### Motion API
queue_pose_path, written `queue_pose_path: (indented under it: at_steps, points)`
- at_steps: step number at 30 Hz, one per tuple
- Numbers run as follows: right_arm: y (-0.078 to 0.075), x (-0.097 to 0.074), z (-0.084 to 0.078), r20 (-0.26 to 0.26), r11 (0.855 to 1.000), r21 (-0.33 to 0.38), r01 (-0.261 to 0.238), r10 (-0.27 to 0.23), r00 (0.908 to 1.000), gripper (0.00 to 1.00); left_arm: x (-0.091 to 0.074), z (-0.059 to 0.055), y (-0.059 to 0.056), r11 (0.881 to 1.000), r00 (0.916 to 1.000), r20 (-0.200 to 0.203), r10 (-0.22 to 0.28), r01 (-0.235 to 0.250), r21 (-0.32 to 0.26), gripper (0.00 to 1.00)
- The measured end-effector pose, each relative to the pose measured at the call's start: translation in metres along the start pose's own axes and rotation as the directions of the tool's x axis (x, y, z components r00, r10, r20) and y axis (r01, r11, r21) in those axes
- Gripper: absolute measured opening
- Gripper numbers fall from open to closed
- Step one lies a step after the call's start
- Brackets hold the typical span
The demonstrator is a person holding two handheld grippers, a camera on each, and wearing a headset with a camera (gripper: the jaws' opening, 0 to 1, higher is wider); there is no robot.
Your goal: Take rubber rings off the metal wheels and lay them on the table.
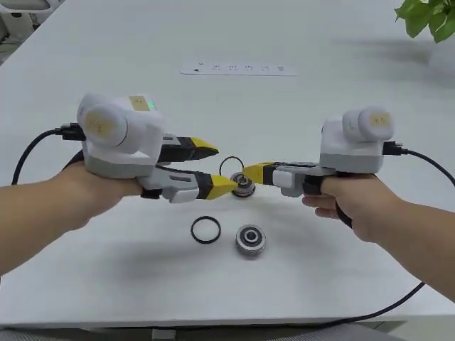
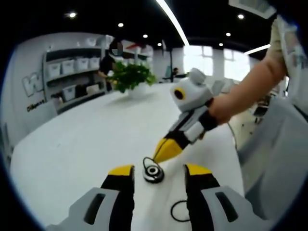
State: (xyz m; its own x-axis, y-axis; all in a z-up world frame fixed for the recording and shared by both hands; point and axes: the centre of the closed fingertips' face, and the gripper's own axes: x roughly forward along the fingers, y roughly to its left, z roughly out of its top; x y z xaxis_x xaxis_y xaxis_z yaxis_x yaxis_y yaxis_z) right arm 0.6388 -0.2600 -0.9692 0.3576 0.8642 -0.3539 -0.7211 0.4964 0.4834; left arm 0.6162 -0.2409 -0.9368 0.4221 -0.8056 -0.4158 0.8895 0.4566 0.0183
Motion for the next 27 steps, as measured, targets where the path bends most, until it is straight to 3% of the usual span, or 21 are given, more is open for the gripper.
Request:
queue_pose_path:
  at_steps: [12, 27]
  points:
    - [0.009, 0.015, -0.006, -0.062, 1.000, -0.024, -0.020, 0.018, 0.9979, 0.00, -0.026, -0.018, 0.007, 1.000, 0.9997, -0.017, 0.017, -0.017, -0.016, 0.54]
    - [0.013, 0.031, -0.028, -0.165, 0.999, -0.048, -0.022, 0.014, 0.9863, 0.00, -0.038, -0.030, 0.011, 0.999, 0.9989, -0.028, 0.036, -0.037, -0.039, 0.60]
